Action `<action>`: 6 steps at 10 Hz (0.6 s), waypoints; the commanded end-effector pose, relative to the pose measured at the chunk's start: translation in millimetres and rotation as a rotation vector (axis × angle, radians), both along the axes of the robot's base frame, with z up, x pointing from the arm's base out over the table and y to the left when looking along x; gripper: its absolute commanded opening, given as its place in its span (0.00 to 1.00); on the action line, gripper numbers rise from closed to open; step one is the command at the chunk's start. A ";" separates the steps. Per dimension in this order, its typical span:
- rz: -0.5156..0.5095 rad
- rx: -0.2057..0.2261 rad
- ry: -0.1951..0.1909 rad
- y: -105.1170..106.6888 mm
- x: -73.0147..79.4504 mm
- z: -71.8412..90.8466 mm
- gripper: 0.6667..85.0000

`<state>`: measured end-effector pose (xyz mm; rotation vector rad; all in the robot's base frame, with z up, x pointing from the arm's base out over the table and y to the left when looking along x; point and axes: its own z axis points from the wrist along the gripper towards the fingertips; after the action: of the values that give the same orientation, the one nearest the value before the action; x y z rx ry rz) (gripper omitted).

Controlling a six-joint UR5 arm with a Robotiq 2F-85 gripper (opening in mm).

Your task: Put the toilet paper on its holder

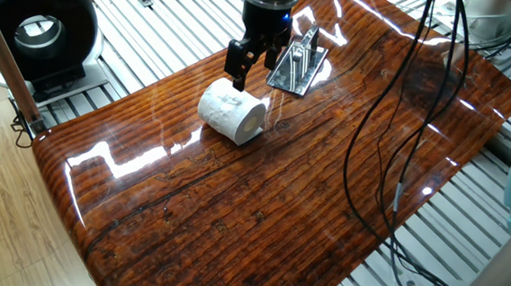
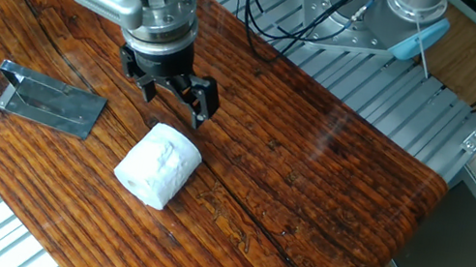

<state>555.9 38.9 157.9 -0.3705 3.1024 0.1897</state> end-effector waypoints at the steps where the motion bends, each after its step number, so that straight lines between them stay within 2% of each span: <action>1: -0.009 0.011 -0.004 -3.0 0.6 1.5 0.96; 6: 0.000 0.014 0.009 -2.8 -3.5 2.3 0.95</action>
<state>553.4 34.2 158.2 -0.3702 3.1081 0.1920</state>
